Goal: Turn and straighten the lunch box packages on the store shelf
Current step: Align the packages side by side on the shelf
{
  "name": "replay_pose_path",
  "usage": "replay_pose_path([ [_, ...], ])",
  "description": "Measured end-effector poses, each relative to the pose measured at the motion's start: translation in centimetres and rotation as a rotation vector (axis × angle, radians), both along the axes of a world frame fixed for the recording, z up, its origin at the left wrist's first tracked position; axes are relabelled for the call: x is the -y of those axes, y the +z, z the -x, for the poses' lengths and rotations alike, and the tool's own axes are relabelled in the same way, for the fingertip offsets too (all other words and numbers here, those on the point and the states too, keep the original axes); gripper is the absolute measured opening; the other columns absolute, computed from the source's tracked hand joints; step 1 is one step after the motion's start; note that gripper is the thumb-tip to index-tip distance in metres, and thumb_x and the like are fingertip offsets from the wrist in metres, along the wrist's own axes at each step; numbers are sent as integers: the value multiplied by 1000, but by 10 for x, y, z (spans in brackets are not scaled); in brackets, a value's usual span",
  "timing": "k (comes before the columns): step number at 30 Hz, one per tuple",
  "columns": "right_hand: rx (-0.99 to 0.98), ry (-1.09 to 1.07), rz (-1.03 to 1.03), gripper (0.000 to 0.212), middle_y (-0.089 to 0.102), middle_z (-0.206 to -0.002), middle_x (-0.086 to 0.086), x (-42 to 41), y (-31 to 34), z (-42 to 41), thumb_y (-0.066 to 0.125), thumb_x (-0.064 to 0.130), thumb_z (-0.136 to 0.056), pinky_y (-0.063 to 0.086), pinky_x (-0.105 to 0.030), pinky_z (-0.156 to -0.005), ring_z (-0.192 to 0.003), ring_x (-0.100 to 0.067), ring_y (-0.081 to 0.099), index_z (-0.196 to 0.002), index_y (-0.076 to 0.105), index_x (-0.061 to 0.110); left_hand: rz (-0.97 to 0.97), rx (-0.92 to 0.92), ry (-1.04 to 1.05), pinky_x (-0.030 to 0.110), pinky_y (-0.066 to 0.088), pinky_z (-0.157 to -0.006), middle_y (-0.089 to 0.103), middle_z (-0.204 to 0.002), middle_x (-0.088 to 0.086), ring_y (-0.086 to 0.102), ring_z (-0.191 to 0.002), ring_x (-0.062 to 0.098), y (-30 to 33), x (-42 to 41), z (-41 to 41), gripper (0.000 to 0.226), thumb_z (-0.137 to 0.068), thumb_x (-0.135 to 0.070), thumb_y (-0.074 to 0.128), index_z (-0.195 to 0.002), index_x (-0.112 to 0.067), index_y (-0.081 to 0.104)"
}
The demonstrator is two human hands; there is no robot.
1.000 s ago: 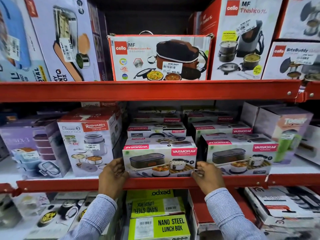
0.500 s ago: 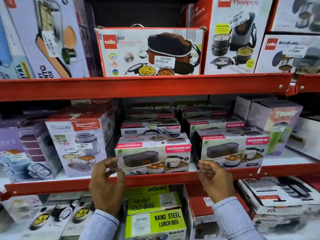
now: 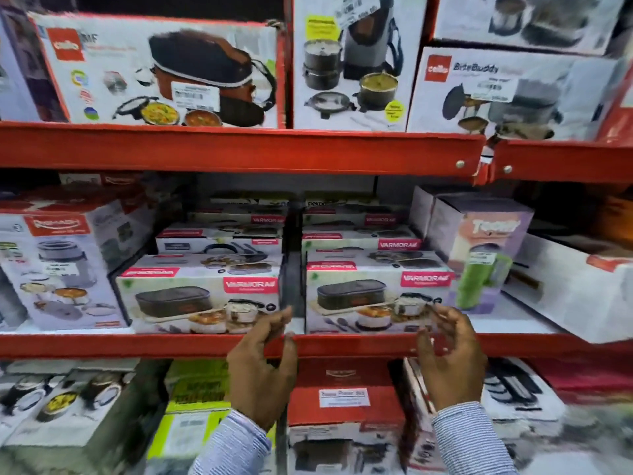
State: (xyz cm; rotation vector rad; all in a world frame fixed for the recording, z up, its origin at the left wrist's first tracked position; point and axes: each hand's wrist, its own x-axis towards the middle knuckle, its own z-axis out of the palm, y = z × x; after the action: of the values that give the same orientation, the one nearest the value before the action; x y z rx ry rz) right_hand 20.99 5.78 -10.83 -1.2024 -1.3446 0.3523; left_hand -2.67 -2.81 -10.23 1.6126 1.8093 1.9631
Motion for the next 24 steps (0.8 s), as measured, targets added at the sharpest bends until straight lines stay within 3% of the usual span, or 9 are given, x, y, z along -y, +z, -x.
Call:
replay_pose_path([
  [3,23,56,111,56,61,-130,-12,-18,-7,-24,70,16,-79,48,-39,-100,-118,-24,59,-131,49,13,129,-4,7,-2,40,-90,69,-123,-4,67,-108,5,-5,-15,-22,48,-85,-11,68,-132,-17,61],
  [7,131,166,258,69,54,-141,-11,-32,-5,-39,69,23,-81,43,-43,-107,-129,-26,52,-142,39,15,259,-49,66,36,48,-109,55,-147,2,55,-132,16,-11,-31,-35,68,-87,-30,64,-149,-19,39],
  [9,181,174,259,65,57,-139,-8,-36,-4,-42,66,27,-82,45,-42,-105,-127,-26,54,-142,41,16,303,-60,102,44,49,-107,53,-149,5,56,-132,21,-11,-37,-36,72,-88,-32,64,-152,-18,34],
  [16,183,226,264,58,61,-135,-4,-43,-2,-54,65,19,-83,48,-41,-103,-123,-18,58,-138,47,16,290,-86,137,31,53,-90,73,-120,12,72,-105,26,-4,-45,-43,55,-87,-23,69,-139,-14,52],
  [24,192,242,281,55,63,-132,-2,-44,-2,-59,67,21,-83,51,-39,-100,-120,-15,60,-136,49,19,251,-50,139,29,54,-90,75,-115,11,69,-101,13,-4,-38,-43,50,-87,-18,69,-135,-15,56],
])
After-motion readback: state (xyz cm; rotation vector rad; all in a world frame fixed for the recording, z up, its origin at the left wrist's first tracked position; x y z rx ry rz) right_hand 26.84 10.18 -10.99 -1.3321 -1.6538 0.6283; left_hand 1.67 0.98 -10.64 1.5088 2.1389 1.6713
